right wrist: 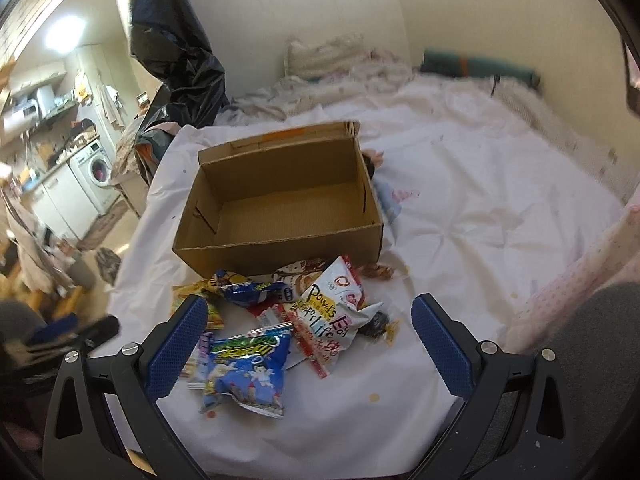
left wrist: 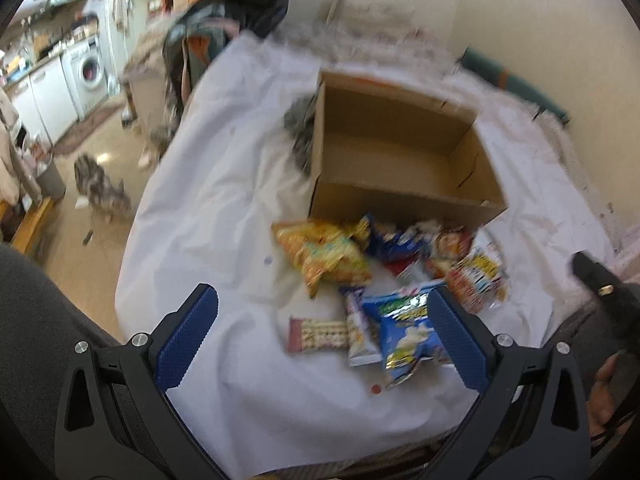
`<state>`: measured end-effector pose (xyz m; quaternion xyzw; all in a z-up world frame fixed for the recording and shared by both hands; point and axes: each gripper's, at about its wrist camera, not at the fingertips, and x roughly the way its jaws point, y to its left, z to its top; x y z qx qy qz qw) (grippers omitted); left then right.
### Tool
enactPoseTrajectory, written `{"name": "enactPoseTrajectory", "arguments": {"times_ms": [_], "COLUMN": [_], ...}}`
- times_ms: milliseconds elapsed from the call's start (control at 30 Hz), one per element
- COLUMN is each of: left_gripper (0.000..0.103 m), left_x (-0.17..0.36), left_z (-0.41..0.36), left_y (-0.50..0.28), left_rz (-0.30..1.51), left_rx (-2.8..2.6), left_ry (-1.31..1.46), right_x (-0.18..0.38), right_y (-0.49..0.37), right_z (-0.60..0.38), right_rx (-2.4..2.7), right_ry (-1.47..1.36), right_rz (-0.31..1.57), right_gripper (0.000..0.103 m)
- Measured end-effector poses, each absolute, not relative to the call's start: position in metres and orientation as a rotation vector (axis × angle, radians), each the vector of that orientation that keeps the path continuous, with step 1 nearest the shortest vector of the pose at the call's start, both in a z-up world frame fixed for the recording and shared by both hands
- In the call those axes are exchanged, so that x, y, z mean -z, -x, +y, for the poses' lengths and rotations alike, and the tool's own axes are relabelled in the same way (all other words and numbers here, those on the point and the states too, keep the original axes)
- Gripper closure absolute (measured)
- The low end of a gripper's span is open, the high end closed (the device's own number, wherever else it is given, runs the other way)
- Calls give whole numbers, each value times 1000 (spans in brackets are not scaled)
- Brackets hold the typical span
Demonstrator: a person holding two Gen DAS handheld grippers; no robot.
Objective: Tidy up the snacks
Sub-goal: 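Grasp the blue snack bag with the right tool while the left tool grasps the white stick snack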
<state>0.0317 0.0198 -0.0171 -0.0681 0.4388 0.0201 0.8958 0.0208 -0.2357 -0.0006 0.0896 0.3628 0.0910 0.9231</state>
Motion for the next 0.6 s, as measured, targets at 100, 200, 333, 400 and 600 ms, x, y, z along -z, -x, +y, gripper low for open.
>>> {"name": "enactPoseTrajectory", "arguments": {"times_ms": [100, 200, 333, 400, 600], "left_gripper": [0, 1, 16, 17, 17], "left_x": [24, 39, 71, 89, 108], "left_z": [28, 37, 42, 42, 45], "left_y": [-57, -74, -91, -92, -89], "left_rz": [1014, 1114, 1241, 1303, 1349], "left_rx": [-42, -71, -94, -108, -137], "left_ry": [159, 232, 287, 306, 359], "right_x": [0, 17, 54, 82, 127], "right_y": [-43, -67, -81, -85, -99], "right_z": [-246, -247, -240, -229, -191], "right_rx": [-224, -255, -336, -364, -345], "right_ry": [-267, -347, -470, -536, -449], "right_rz": [853, 1031, 1223, 1341, 1465], "right_gripper": [0, 0, 0, 0, 15]}}
